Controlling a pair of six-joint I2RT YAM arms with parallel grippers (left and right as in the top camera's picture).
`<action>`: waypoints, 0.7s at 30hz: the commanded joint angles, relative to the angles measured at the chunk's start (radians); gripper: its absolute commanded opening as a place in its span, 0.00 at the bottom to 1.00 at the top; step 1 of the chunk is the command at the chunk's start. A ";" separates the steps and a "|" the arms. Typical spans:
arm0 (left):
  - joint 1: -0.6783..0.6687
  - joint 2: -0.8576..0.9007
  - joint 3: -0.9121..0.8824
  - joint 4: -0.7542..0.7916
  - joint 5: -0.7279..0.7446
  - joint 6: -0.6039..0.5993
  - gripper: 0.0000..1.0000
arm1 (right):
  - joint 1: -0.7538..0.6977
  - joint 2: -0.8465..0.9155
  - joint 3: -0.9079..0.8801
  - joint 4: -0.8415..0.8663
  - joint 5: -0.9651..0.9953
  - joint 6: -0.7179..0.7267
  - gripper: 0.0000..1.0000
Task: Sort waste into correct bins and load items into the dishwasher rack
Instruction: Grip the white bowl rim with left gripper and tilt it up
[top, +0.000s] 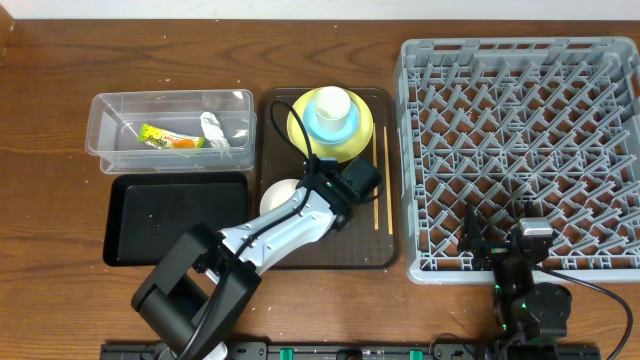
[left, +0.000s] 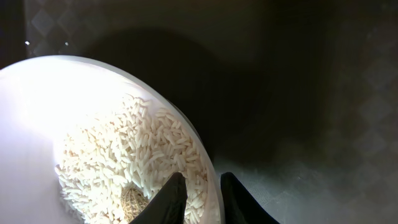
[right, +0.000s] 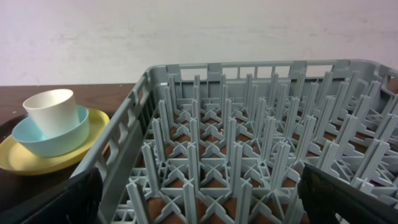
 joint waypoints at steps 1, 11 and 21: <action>0.003 0.016 -0.003 -0.003 -0.006 -0.006 0.22 | -0.009 -0.001 -0.001 -0.004 0.002 0.013 0.99; 0.003 0.009 0.000 -0.003 -0.006 -0.005 0.22 | -0.009 -0.001 -0.001 -0.004 0.002 0.013 0.99; 0.003 -0.008 0.001 -0.004 -0.006 -0.005 0.19 | -0.009 -0.001 -0.001 -0.004 0.002 0.013 0.99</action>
